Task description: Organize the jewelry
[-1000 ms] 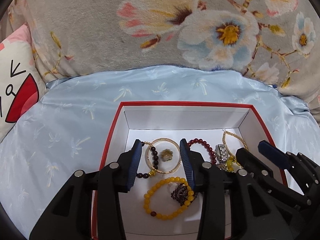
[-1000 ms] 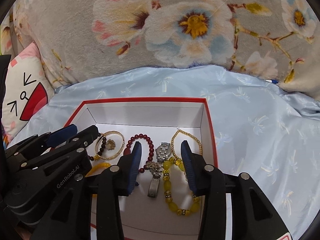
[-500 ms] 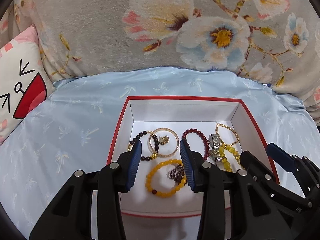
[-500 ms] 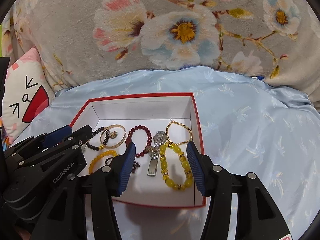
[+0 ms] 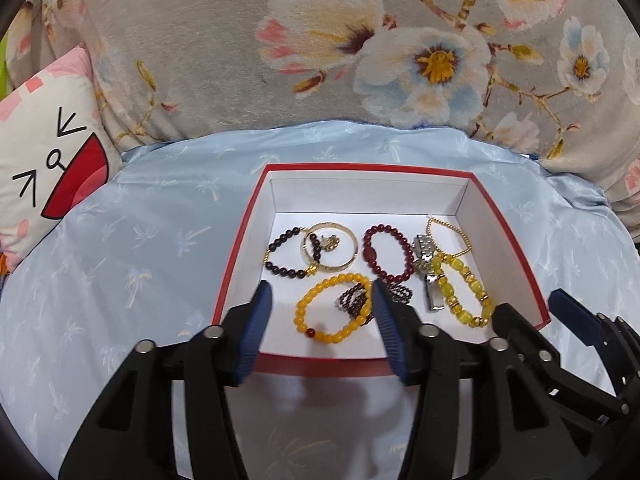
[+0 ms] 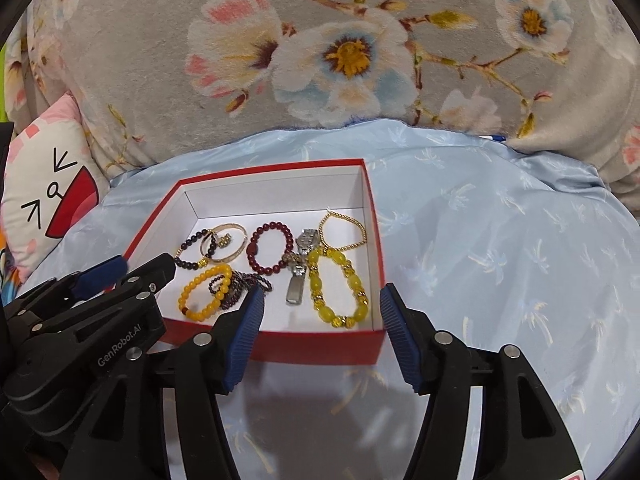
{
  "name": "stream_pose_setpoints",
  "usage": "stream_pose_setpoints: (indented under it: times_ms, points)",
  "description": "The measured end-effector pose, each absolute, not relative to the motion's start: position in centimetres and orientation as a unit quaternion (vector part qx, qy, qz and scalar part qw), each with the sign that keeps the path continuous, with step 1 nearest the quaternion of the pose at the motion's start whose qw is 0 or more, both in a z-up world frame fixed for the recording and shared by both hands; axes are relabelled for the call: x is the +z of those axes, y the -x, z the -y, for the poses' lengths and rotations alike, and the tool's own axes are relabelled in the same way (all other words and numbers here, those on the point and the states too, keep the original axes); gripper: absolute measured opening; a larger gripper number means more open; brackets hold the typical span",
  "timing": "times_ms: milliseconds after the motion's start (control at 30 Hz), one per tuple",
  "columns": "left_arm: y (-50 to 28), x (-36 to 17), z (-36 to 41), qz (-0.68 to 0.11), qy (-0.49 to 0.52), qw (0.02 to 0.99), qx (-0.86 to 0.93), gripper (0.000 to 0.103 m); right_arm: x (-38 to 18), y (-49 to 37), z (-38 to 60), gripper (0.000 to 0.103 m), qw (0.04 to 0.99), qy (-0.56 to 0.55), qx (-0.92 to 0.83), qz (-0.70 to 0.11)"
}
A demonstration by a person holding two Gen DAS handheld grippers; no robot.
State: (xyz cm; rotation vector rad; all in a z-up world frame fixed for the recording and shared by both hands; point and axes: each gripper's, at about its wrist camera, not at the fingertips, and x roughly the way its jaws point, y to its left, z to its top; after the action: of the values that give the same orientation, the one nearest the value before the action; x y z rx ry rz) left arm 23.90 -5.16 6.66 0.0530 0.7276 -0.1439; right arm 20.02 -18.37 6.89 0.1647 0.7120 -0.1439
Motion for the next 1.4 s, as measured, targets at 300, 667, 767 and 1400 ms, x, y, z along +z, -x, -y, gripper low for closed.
stream_pose_setpoints:
  times_ms: [300, 667, 767, 1400]
  points:
    - [-22.2, 5.4, 4.8, -0.347, -0.039, 0.936, -0.039, 0.078, 5.7, -18.0, 19.1, 0.081, 0.93, -0.081, -0.108, -0.343]
    - [-20.8, 5.7, 3.9, -0.339, -0.031, 0.94, -0.019, 0.087, 5.7, -16.8, 18.7, 0.084, 0.932, -0.067, -0.12, -0.336]
    - [-20.5, 6.3, 3.5, -0.345, -0.029, 0.938, -0.015, 0.087, 6.6, -16.8, 18.3, 0.084, 0.931, -0.06, -0.117, -0.34]
    - [-20.3, 8.6, 2.3, -0.374, -0.034, 0.927, -0.012, 0.087, 9.5, -16.9, 17.5, 0.084, 0.923, -0.065, -0.104, -0.366]
